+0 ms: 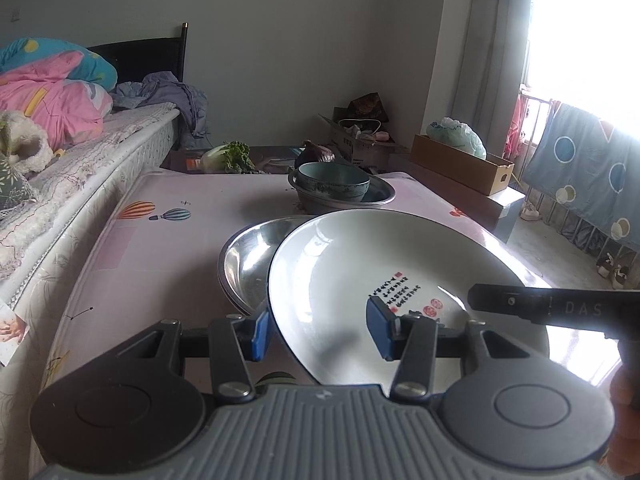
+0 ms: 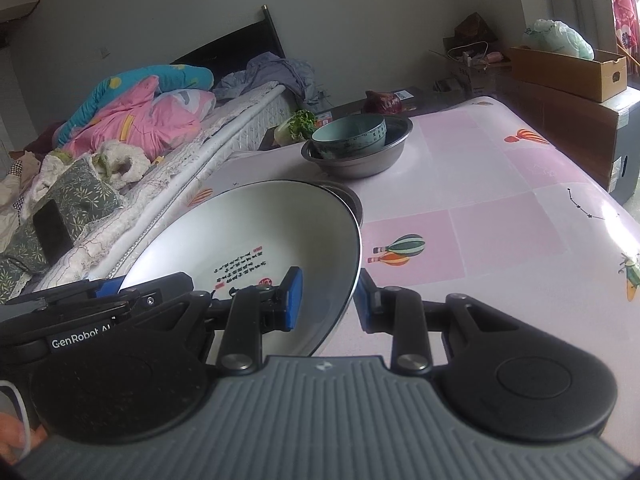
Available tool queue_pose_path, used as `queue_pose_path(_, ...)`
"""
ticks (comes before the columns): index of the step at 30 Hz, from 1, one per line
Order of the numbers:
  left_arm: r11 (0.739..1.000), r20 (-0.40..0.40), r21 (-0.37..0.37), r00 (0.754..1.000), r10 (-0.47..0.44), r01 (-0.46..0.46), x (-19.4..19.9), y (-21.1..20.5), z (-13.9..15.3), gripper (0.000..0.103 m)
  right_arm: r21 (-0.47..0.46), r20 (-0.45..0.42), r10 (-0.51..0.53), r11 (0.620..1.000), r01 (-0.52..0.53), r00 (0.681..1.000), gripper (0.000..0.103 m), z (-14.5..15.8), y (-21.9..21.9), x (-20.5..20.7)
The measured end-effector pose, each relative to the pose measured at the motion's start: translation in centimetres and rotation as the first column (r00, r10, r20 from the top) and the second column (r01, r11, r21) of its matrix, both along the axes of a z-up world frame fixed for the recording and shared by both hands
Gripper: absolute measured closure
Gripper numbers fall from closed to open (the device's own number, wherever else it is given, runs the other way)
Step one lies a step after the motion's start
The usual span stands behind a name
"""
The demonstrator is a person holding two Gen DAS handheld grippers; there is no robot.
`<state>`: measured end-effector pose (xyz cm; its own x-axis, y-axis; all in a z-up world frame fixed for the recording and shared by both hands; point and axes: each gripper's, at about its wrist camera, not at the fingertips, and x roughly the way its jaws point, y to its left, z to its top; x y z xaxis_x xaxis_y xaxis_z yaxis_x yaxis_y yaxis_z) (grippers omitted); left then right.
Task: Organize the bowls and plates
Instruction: 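Lower the white plate into the stacked steel dishes with both tools, then open both tools and withdraw them from the white plate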
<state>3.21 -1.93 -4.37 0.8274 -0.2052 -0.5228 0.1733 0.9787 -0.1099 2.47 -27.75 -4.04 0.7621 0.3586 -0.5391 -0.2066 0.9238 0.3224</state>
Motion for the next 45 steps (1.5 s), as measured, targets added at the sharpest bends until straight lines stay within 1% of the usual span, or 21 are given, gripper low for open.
queue_pose_path(7, 1.000, -0.040, 0.013, 0.999, 0.025, -0.024, 3.5, 1.3, 0.0, 0.054, 0.020, -0.042, 0.013, 1.000, -0.012, 0.999, 0.075, -0.2, 1.5, 4.2)
queue_pose_path(11, 0.999, -0.064, 0.017, 0.997, 0.031, -0.030, 5.2, 1.5, -0.3, 0.054, 0.019, -0.086, 0.010, 1.000, -0.008, 0.996, 0.075, -0.7, 2.1, 6.7)
queue_pose_path(17, 0.999, -0.108, 0.024, 0.993, 0.036, -0.034, 7.3, 1.7, -1.3, 0.054, 0.012, -0.132, 0.002, 1.000, 0.000, 0.991, 0.075, -1.6, 2.3, 9.2)
queue_pose_path(19, 0.999, -0.124, 0.022, 0.992, 0.040, -0.038, 7.8, 1.8, -1.6, 0.054, 0.005, -0.134, -0.001, 1.000, 0.002, 0.991, 0.075, -1.9, 2.3, 9.7)
queue_pose_path(23, 0.999, -0.123, 0.036, 0.992, 0.040, -0.036, 8.3, 1.7, -1.7, 0.054, -0.016, -0.135, -0.010, 1.000, 0.008, 0.991, 0.075, -2.0, 2.3, 10.8)
queue_pose_path(24, 0.999, -0.120, 0.042, 0.992, 0.036, -0.031, 8.5, 1.6, -1.7, 0.055, -0.020, -0.138, -0.011, 1.000, 0.008, 0.990, 0.075, -2.0, 2.3, 11.1)
queue_pose_path(26, 0.999, -0.098, 0.045, 0.995, 0.017, -0.012, 8.5, 1.4, -1.4, 0.055, -0.025, -0.140, -0.011, 1.000, 0.008, 0.990, 0.075, -2.1, 2.3, 11.6)
queue_pose_path(29, 0.997, -0.064, 0.076, 0.998, -0.001, 0.006, 8.5, 0.7, -1.0, 0.054, -0.024, -0.131, -0.005, 1.000, 0.002, 0.991, 0.075, -2.0, 2.2, 12.1)
queue_pose_path(31, 0.996, -0.064, 0.091, 0.998, -0.001, 0.006, 8.7, 0.4, -0.9, 0.054, -0.026, -0.130, -0.003, 1.000, 0.000, 0.992, 0.075, -2.0, 2.3, 12.5)
queue_pose_path(35, 0.995, -0.066, 0.095, 0.998, 0.011, -0.005, 8.9, 0.5, -1.0, 0.053, -0.029, -0.120, 0.000, 1.000, -0.004, 0.993, 0.076, -1.9, 2.3, 12.8)
queue_pose_path(37, 0.995, -0.062, 0.095, 0.998, 0.018, -0.012, 8.8, 0.7, -0.9, 0.052, -0.031, -0.117, 0.002, 0.999, -0.006, 0.993, 0.076, -1.9, 2.4, 12.9)
queue_pose_path(41, 0.995, -0.057, 0.097, 0.998, 0.036, -0.030, 8.7, 1.0, -0.7, 0.043, -0.015, -0.118, 0.005, 1.000, -0.007, 0.993, 0.073, -1.8, 2.3, 12.7)
queue_pose_path(44, 0.993, -0.062, 0.106, 0.997, 0.050, -0.044, 8.6, 1.3, -0.8, 0.034, -0.007, -0.110, 0.004, 1.000, -0.004, 0.994, 0.064, -1.6, 2.0, 12.1)
queue_pose_path(45, 0.993, -0.064, 0.108, 0.996, 0.056, -0.049, 8.6, 1.4, -0.8, 0.033, -0.005, -0.103, 0.002, 1.000, -0.002, 0.995, 0.057, -1.5, 1.9, 11.8)
